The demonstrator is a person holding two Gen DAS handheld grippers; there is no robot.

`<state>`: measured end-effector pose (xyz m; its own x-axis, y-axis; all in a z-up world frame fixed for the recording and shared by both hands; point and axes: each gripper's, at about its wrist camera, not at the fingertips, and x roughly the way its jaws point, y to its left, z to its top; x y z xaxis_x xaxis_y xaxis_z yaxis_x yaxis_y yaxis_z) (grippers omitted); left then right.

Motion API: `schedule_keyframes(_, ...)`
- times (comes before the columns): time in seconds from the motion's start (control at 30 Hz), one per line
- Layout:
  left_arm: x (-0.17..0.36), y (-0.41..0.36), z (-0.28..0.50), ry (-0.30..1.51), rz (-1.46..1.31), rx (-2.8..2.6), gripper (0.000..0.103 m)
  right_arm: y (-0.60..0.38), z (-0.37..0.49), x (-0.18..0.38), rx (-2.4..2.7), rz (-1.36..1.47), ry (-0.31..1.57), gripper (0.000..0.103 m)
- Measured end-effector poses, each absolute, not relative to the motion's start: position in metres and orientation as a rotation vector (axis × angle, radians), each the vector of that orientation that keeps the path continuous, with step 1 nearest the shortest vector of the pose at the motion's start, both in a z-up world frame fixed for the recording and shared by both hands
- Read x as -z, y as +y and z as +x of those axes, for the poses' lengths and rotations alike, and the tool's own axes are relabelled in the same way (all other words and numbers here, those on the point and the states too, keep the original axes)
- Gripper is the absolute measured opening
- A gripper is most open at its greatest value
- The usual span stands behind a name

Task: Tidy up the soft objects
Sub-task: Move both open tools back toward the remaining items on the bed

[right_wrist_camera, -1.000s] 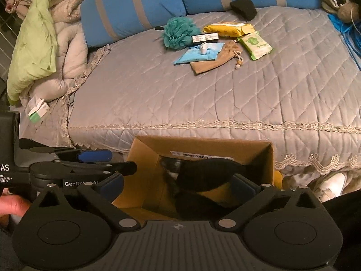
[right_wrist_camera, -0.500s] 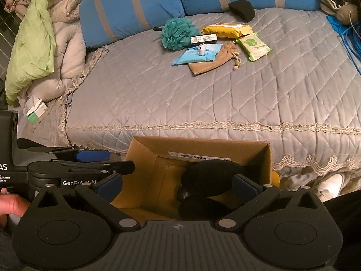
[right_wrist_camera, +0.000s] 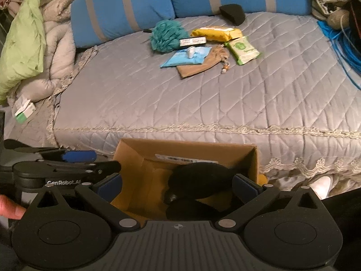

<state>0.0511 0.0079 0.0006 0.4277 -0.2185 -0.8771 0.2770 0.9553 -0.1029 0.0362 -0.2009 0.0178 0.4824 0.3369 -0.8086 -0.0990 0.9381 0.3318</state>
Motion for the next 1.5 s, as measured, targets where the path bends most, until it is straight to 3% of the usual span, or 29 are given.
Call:
schedule_keyframes(0.9,-0.029,0.014,0.069,0.931,0.050,0.287,0.062,-0.224,0.062,-0.048,-0.096,0.123,0.811,0.103)
schedule_keyframes(1.5,-0.031,0.011,0.121,0.854,0.115,0.298,0.062,-0.242,0.119,-0.044,-0.074,0.058,0.762,0.103)
